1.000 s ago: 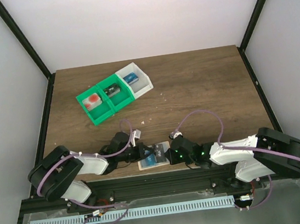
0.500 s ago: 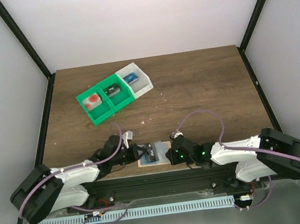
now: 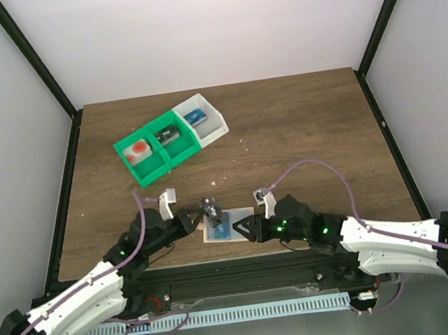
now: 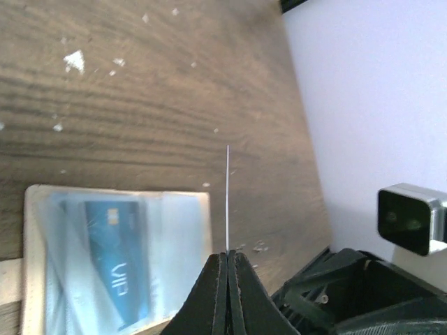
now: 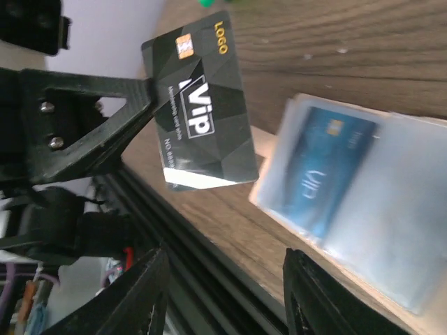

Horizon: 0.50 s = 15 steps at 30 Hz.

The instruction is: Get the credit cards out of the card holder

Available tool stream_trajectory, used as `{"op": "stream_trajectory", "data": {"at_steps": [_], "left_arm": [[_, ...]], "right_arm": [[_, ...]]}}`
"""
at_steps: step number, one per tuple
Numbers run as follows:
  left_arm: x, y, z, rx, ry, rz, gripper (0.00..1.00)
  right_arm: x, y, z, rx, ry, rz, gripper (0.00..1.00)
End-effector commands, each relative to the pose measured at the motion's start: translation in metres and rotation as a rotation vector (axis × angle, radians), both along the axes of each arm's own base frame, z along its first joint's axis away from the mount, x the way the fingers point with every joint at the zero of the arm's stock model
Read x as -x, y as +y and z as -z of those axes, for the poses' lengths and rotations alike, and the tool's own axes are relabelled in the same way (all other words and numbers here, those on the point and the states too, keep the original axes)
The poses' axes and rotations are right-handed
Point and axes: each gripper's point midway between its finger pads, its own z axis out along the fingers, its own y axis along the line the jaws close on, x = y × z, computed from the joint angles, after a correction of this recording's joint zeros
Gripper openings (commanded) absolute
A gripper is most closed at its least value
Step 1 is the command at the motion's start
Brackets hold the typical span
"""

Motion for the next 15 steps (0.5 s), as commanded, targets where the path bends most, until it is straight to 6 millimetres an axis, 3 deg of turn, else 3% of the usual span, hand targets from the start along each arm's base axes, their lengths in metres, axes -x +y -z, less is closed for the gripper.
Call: {"op": "stream_trajectory", "data": {"at_steps": [1, 9, 12, 15], "left_arm": [[0.004, 0.007, -0.018, 0.064, -0.024, -0.021, 0.0], [0.019, 0.002, -0.059, 0.236, -0.077, 0.044, 0.0], [0.028, -0.003, -0.07, 0.293, -0.09, 0.097, 0.0], [0.033, -0.006, -0.075, 0.325, -0.11, 0.137, 0.0]], "right_arm": [[0.01, 0.013, -0.04, -0.204, -0.008, -0.06, 0.49], [0.015, 0.02, -0.058, -0.349, 0.067, -0.063, 0.67], [0.017, 0.02, -0.064, -0.419, 0.084, -0.069, 0.65], [0.016, 0.024, -0.073, -0.44, 0.071, -0.078, 0.55]]}}
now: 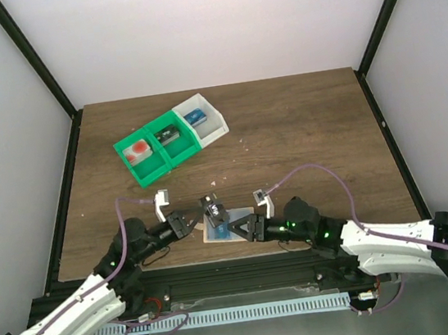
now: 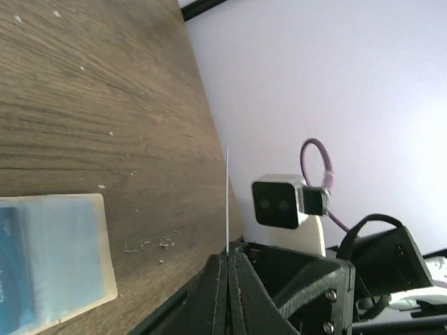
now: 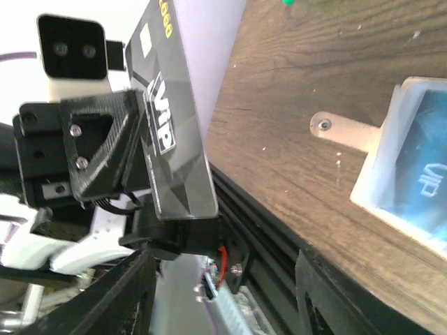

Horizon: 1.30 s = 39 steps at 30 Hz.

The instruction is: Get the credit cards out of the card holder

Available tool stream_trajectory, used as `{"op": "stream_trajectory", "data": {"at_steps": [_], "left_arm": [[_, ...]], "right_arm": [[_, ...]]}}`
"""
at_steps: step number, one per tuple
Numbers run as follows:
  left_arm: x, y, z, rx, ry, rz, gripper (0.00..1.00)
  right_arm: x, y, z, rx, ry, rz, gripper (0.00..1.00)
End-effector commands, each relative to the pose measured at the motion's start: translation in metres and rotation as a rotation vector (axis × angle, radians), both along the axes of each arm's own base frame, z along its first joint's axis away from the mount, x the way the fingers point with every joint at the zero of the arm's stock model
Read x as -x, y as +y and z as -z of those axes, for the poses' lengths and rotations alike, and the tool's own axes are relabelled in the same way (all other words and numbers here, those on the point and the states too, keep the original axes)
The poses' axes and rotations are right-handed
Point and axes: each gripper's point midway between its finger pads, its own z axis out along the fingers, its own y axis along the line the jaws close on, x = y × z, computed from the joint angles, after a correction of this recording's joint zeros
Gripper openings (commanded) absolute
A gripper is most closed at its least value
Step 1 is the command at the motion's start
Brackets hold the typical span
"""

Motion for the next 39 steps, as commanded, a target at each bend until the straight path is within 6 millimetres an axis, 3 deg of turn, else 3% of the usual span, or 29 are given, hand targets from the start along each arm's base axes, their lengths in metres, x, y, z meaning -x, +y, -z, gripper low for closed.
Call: {"op": "stream_trajectory", "data": {"at_steps": [1, 7, 12, 13, 17, 21, 26, 30, 34, 39], "left_arm": [[0.012, -0.006, -0.01, 0.066, -0.026, 0.079, 0.0], [0.025, -0.007, -0.013, 0.136, -0.042, 0.138, 0.0], [0.031, -0.007, -0.013, 0.144, -0.047, 0.164, 0.0], [0.031, -0.007, -0.014, 0.134, -0.05, 0.166, 0.06], [0.035, -0.004, -0.018, 0.046, -0.073, 0.174, 0.48], [0.042, 0.003, -0.026, -0.051, -0.104, 0.191, 0.61], [0.059, 0.001, -0.04, -0.111, -0.137, 0.299, 0.63], [0.07, -0.004, -0.05, -0.139, -0.158, 0.384, 0.51], [0.082, -0.008, -0.053, -0.136, -0.173, 0.47, 0.46], [0.095, -0.011, -0.053, -0.062, -0.193, 0.539, 0.39]], "right_arm": [[-0.003, 0.008, -0.031, -0.115, -0.01, -0.008, 0.5], [-0.002, 0.015, -0.044, -0.138, -0.03, -0.028, 0.32], [0.003, 0.014, -0.047, -0.152, -0.078, -0.061, 0.03], [0.004, 0.013, -0.046, -0.143, -0.088, -0.068, 0.01], [0.012, 0.004, -0.046, -0.08, -0.166, -0.099, 0.01], [0.029, -0.007, -0.053, -0.048, -0.256, -0.173, 0.0], [0.051, -0.016, -0.069, -0.004, -0.343, -0.294, 0.01], [0.065, -0.017, -0.087, -0.036, -0.367, -0.373, 0.0], [0.069, -0.012, -0.101, -0.07, -0.377, -0.401, 0.0], [0.07, -0.003, -0.097, -0.053, -0.362, -0.446, 0.01]]}}
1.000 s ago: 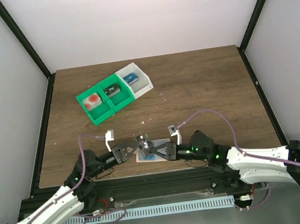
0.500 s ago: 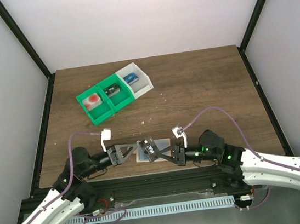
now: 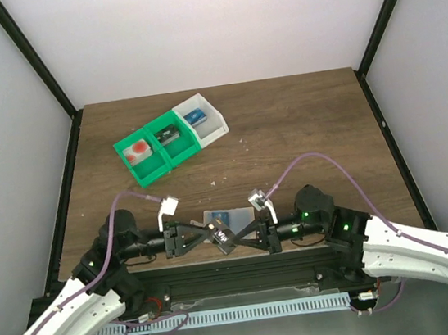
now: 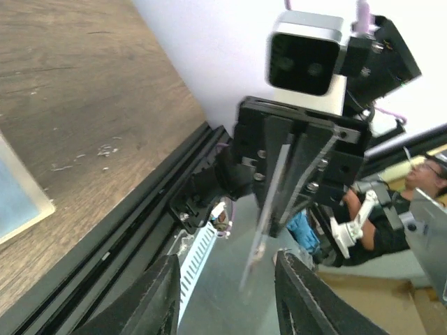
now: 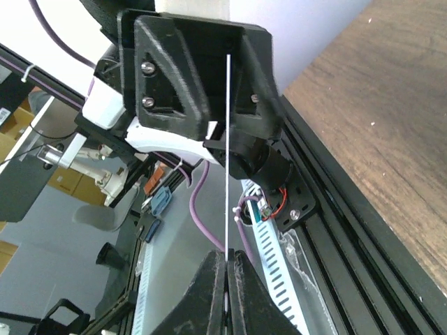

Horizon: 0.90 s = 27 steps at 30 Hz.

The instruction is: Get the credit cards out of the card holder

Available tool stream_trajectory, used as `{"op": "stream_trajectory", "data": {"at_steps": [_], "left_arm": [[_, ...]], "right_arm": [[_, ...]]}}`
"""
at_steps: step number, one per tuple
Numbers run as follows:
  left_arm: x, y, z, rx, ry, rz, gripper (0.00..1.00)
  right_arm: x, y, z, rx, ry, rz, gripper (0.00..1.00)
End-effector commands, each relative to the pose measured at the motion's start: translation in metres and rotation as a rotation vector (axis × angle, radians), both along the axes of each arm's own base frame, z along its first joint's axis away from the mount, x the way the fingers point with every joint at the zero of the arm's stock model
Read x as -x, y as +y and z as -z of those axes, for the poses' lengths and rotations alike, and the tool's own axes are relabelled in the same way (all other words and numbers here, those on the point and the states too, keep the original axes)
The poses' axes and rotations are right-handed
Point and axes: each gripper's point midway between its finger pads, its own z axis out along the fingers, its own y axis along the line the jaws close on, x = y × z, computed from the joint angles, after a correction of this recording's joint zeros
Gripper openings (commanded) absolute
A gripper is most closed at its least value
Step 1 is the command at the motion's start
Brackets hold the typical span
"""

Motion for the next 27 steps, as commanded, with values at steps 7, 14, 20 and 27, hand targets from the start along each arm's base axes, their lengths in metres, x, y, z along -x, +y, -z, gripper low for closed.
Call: {"op": "stream_trajectory", "data": {"at_steps": [7, 14, 20, 27], "left_arm": [[0.018, 0.0, 0.004, 0.052, -0.016, 0.092, 0.22], [0.019, -0.001, 0.001, 0.089, -0.006, 0.097, 0.13], [0.018, -0.002, 0.003, 0.099, -0.006, 0.103, 0.0], [-0.019, 0.008, 0.009, 0.03, -0.022, -0.137, 0.0]], "right_arm": [[0.009, 0.004, -0.012, -0.015, -0.031, -0.073, 0.0], [0.012, 0.001, -0.002, 0.01, -0.031, -0.088, 0.01], [0.013, 0.002, 0.0, 0.01, -0.033, -0.095, 0.0], [-0.013, -0.013, -0.005, 0.02, -0.033, 0.106, 0.49]]}}
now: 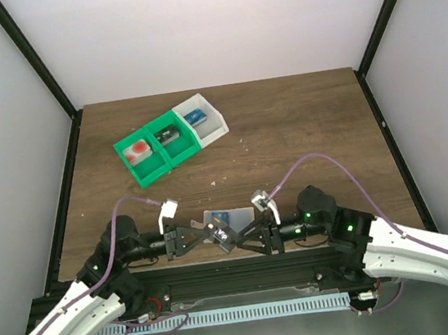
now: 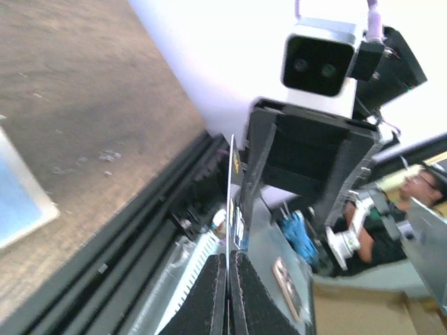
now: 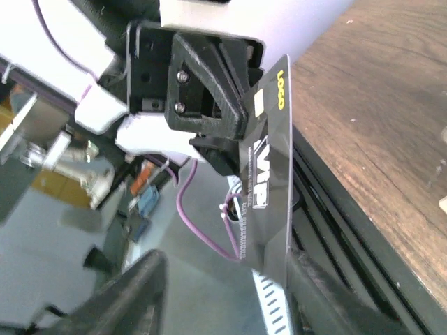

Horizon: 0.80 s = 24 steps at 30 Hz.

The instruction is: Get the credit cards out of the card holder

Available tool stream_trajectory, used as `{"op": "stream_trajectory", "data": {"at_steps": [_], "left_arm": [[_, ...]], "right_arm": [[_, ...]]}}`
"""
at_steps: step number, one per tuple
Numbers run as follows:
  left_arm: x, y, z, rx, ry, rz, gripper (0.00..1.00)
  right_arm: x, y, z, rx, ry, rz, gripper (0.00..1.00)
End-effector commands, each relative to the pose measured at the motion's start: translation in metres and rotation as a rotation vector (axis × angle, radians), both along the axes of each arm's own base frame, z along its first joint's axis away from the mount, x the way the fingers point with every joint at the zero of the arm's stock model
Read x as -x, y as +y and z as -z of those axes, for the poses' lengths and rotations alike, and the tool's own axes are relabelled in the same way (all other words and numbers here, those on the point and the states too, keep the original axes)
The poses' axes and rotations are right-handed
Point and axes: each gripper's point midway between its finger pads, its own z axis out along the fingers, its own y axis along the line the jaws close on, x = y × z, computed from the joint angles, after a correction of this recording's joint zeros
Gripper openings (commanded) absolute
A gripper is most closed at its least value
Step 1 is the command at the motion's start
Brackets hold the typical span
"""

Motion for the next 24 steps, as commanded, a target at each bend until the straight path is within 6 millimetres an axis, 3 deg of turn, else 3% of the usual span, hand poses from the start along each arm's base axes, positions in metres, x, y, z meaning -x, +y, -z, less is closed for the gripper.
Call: {"op": "stream_trajectory", "data": {"at_steps": [1, 6, 7, 14, 24], "left_arm": [[-0.035, 0.012, -0.003, -0.042, -0.036, -0.223, 0.0], [-0.079, 0.044, -0.014, -0.099, -0.088, -0.545, 0.0], [-0.089, 0.052, -0.016, -0.112, -0.092, -0.616, 0.0], [-0.151, 0.096, -0.024, -0.239, -0.117, -1.027, 0.0], [-0.26, 0.122, -0.018, -0.341, -0.052, -1.286, 0.0]], "right_arm": [[-0.022, -0.016, -0.017, -0.031, -0.027, 0.174, 0.55], [-0.037, -0.037, -0.024, -0.04, -0.039, 0.32, 0.96], [-0.037, -0.039, -0.026, -0.05, -0.038, 0.328, 0.99], [-0.037, -0.041, -0.03, -0.092, -0.032, 0.333, 1.0], [-0.027, -0.036, -0.036, -0.09, -0.058, 0.263, 1.0]]}}
